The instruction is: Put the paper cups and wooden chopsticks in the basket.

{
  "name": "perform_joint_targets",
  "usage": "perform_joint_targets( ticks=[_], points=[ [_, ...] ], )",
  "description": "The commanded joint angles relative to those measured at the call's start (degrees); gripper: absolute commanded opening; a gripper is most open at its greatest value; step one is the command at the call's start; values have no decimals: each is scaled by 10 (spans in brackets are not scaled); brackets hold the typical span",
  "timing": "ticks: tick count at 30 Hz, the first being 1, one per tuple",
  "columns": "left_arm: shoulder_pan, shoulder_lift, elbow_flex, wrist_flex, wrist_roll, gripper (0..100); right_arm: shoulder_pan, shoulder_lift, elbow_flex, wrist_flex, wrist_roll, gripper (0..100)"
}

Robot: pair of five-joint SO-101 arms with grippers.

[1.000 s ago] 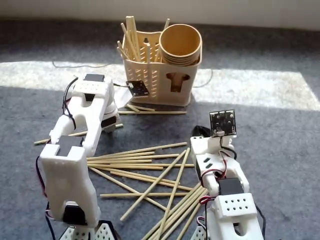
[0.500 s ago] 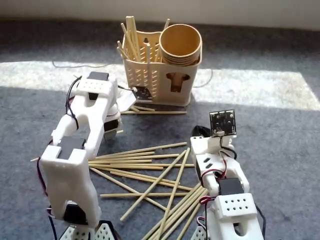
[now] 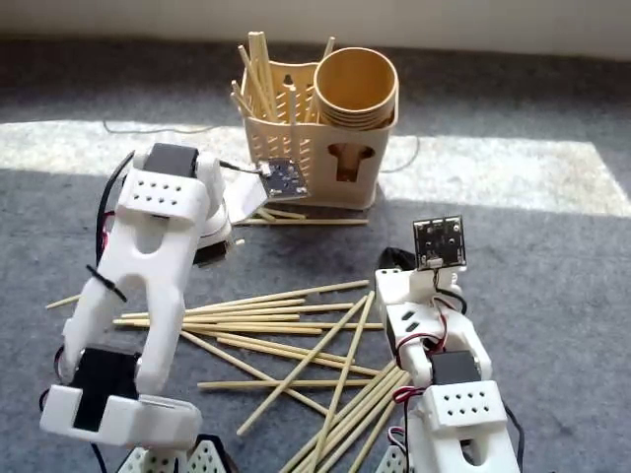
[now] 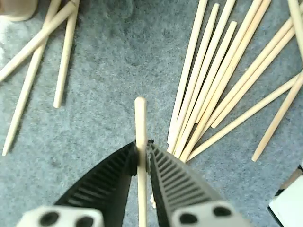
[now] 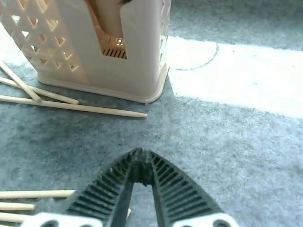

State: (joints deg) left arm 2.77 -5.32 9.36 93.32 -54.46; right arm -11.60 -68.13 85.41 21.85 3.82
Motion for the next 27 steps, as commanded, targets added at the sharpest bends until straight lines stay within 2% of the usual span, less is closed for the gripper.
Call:
perform_joint_targets(
  ticks=[1,8,15,21,27],
  points=[
    [11,-78,-8,5,40,5,2,-6,-2,-20,6,10],
    [10,-170,-40,-11,131,5,2,-6,-2,-20,6,10],
    [12,-182,-131,-61,245,5,2,-6,10,-20,6,10],
    [12,-182,-175,-157,367,5,1,-6,12,-20,6,10],
    [14,-182,-211,-255,451,5,1,-6,13,-20,6,10]
  ],
)
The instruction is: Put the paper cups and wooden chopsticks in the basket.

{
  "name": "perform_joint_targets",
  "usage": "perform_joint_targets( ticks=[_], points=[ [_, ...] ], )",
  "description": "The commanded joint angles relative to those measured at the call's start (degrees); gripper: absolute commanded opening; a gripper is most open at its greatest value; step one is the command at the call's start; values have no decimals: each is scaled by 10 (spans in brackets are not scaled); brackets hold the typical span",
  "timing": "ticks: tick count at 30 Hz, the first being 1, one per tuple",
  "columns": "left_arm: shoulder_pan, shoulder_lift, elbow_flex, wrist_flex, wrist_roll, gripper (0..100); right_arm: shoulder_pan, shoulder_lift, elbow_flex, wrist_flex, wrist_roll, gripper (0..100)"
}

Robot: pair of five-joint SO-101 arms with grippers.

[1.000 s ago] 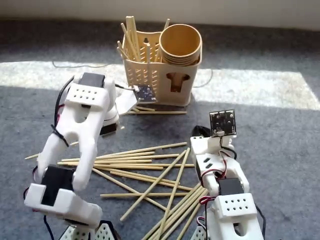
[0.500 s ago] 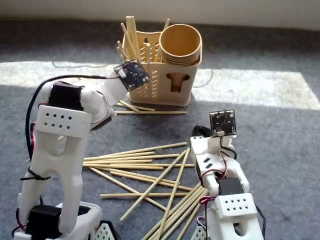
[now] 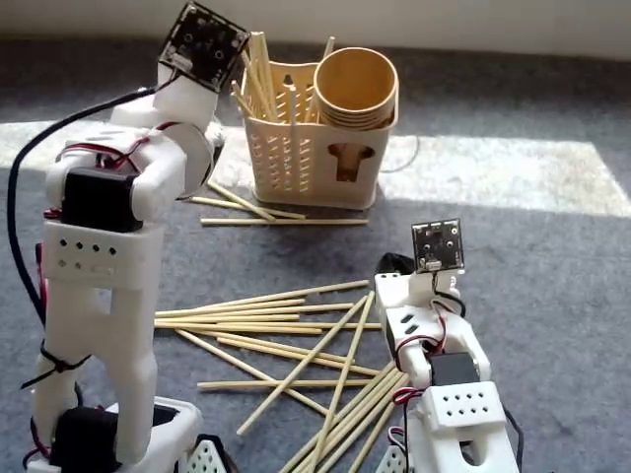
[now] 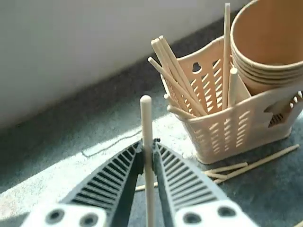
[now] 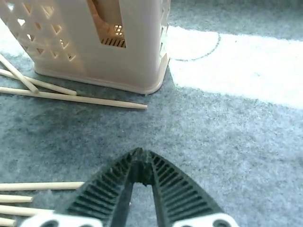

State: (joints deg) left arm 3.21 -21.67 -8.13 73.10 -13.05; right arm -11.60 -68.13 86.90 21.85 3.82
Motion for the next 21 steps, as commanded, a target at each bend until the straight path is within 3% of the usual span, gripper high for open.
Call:
perform_joint_targets(
  ticks=[1,17,21],
  points=[
    [9,-18,-39,-73,48,5,1,-6,-2,-21,6,10],
    [9,-18,-48,-289,289,5,1,-6,14,-56,7,10],
    [9,-17,-45,-334,313,5,1,-6,14,-56,7,10]
  ],
)
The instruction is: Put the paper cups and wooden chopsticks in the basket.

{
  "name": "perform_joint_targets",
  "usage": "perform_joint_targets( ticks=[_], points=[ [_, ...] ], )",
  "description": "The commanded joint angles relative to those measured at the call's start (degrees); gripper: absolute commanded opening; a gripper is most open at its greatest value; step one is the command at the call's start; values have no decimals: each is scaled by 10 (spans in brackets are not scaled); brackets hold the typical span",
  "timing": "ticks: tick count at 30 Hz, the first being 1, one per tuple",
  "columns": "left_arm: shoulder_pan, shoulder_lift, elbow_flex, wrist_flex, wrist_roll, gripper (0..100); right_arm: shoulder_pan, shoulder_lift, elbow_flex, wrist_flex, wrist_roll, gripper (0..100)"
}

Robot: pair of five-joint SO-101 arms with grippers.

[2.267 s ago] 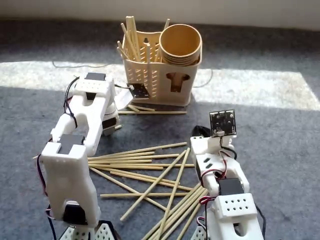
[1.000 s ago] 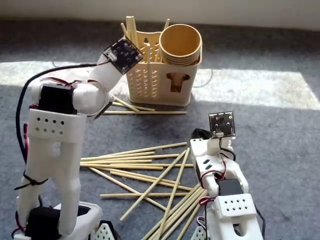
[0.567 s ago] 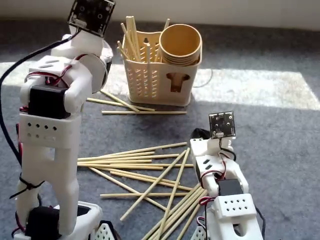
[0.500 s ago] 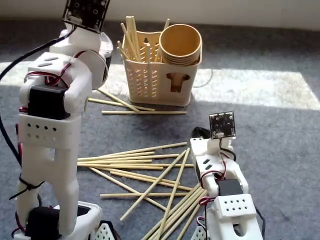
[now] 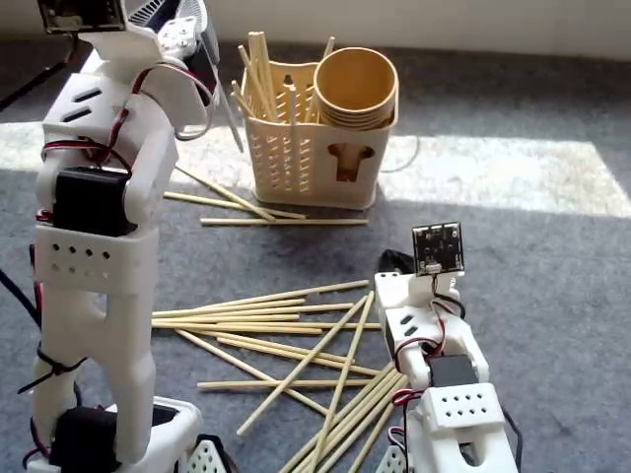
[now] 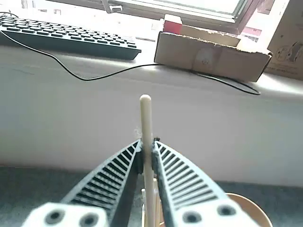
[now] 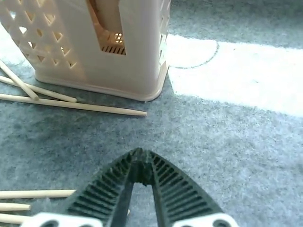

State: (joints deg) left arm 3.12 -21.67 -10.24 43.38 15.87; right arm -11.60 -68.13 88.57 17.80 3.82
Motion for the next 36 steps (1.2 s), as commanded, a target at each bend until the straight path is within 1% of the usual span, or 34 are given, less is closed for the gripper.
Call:
perform_joint_targets(
  ticks=[1,9,15,20,23,25,31,34,36],
  points=[
    [12,-17,-23,-45,24,5,1,-6,-3,-15,7,10],
    [52,-15,-22,-91,20,5,1,-6,-3,-15,7,10],
    [50,36,-27,-143,20,5,1,-6,-3,-15,7,10],
    [46,87,-28,-155,18,5,1,-6,-3,-15,7,10],
    [39,111,-27,-164,-15,5,1,-6,-3,-16,7,10],
    [37,124,-27,-164,-25,5,1,-6,-3,-16,7,10],
    [37,146,-21,-156,-25,5,1,-6,-3,-16,8,10],
    [40,155,-22,-120,-24,8,1,-6,-3,-16,8,10],
    [41,157,-22,-94,-24,30,1,-6,-3,-16,8,10]
  ],
)
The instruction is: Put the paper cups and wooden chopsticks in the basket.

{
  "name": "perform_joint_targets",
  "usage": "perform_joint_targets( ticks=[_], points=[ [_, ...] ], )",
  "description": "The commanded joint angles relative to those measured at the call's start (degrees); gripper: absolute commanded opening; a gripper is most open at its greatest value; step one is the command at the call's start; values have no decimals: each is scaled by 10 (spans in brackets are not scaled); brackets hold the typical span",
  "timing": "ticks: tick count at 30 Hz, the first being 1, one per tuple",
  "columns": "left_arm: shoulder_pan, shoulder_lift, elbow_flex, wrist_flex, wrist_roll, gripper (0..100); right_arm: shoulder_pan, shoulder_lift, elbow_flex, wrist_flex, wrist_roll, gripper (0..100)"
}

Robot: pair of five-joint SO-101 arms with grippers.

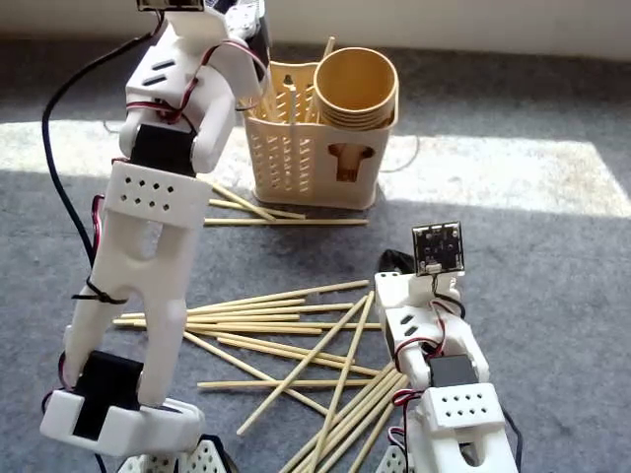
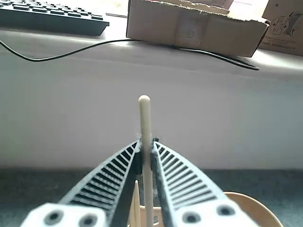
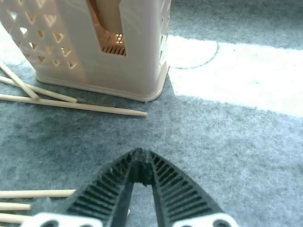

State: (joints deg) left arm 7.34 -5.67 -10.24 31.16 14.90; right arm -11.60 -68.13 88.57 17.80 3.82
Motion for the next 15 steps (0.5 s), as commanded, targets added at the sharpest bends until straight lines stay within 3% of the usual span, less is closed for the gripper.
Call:
perform_joint_targets(
  ticks=[1,15],
  points=[
    [-1,-3,-22,44,-14,50,1,-6,-3,-16,8,10],
    [-1,-69,-33,191,-18,95,2,-6,-1,-16,8,10]
  ],
)
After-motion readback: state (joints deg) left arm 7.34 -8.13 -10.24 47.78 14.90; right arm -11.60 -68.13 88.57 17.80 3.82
